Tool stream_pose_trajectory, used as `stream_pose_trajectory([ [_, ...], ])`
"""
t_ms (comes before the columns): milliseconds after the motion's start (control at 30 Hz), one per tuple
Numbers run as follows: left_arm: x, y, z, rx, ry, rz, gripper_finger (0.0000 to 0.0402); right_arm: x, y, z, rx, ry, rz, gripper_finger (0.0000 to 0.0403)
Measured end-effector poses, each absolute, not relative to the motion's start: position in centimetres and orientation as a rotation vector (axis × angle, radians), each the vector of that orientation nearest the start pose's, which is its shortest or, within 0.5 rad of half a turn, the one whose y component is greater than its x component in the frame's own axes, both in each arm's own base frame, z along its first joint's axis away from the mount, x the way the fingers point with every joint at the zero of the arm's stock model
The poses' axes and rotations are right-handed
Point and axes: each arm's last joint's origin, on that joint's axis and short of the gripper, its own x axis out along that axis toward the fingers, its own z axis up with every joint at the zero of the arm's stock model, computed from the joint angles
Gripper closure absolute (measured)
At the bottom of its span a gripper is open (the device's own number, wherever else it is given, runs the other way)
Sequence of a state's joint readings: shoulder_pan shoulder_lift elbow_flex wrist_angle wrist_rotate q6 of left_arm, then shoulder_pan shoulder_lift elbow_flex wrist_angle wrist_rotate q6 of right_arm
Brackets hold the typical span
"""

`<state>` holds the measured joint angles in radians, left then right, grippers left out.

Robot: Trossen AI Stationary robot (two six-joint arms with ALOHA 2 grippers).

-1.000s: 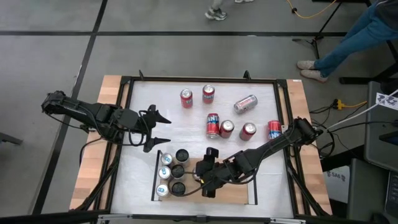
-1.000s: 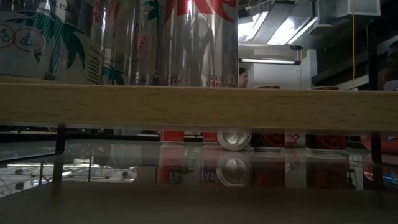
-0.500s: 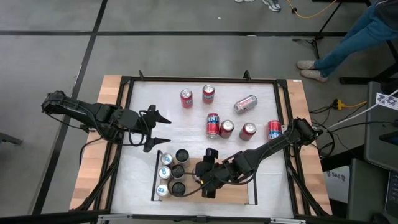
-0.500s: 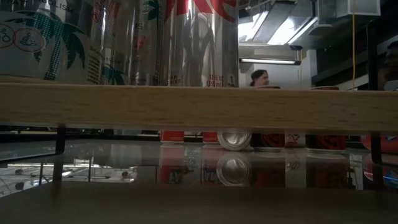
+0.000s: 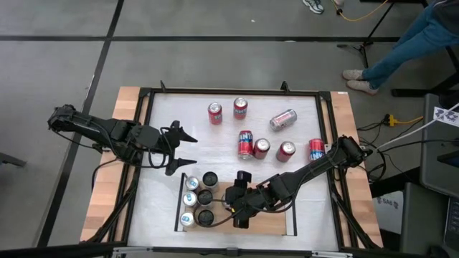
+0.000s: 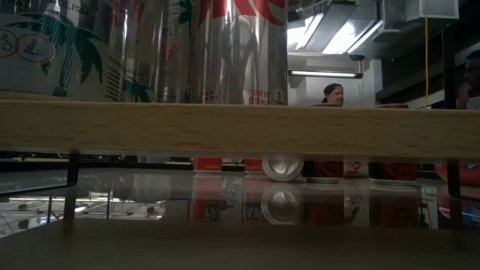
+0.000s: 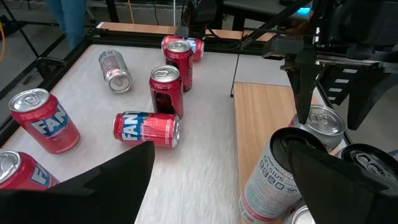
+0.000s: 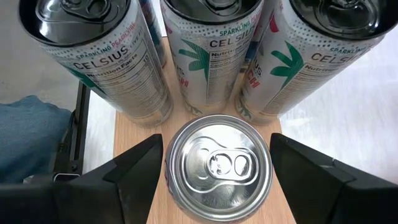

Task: Place canned beverage on shelf
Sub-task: Put the left silver soda can on the shelf

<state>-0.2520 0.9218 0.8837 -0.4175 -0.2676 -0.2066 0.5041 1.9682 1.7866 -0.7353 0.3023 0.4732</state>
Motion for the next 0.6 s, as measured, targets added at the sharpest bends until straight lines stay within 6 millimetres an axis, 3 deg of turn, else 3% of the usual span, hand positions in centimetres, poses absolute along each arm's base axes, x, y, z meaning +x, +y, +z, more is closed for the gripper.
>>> stream_pose_trajectory([
  [600,18.93,-4.08,32.23,-0.086,0.436,0.061,0.0043,38.22,20.23,28.57,0.107,0.884,0.035,0.0116],
])
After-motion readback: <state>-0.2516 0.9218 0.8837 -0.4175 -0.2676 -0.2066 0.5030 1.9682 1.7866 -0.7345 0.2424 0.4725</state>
